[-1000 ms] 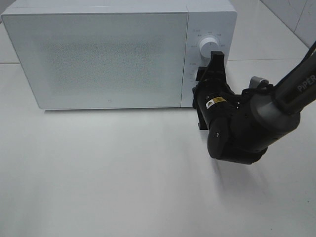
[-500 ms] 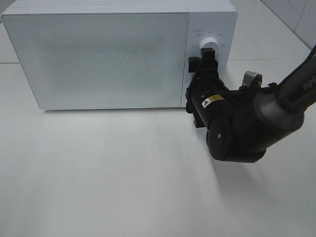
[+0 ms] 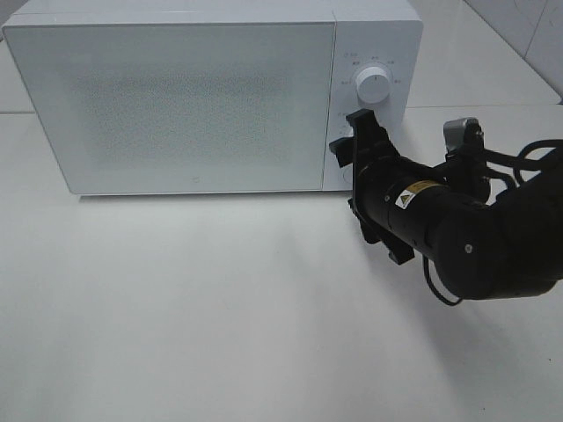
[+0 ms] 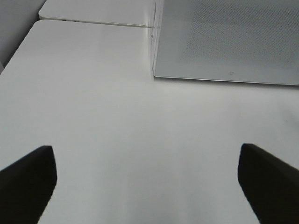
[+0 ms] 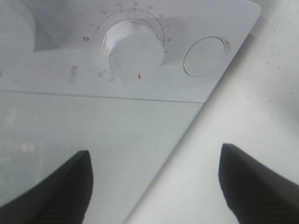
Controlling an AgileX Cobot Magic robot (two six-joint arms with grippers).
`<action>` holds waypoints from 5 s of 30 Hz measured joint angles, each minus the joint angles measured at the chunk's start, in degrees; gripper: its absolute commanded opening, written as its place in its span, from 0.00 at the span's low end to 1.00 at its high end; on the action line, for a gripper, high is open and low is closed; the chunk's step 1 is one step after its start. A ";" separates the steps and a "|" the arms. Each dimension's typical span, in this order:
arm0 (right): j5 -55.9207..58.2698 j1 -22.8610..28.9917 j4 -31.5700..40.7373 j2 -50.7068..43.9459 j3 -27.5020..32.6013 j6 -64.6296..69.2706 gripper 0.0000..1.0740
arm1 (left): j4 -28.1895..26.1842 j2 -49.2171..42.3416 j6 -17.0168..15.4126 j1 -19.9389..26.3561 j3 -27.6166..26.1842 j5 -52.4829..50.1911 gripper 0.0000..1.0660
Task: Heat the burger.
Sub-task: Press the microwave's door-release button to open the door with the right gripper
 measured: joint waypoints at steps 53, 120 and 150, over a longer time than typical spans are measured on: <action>105.48 -7.22 -26.36 -61.19 -8.71 -50.99 0.67 | 0.00 0.00 0.00 0.00 0.00 0.00 0.92; 98.38 -34.66 -27.50 -105.37 3.27 -53.74 0.67 | 0.00 0.00 0.00 0.00 0.00 0.00 0.92; 71.45 -34.66 -27.22 -67.15 3.21 -53.74 0.67 | 0.00 0.00 0.00 0.00 0.00 0.00 0.92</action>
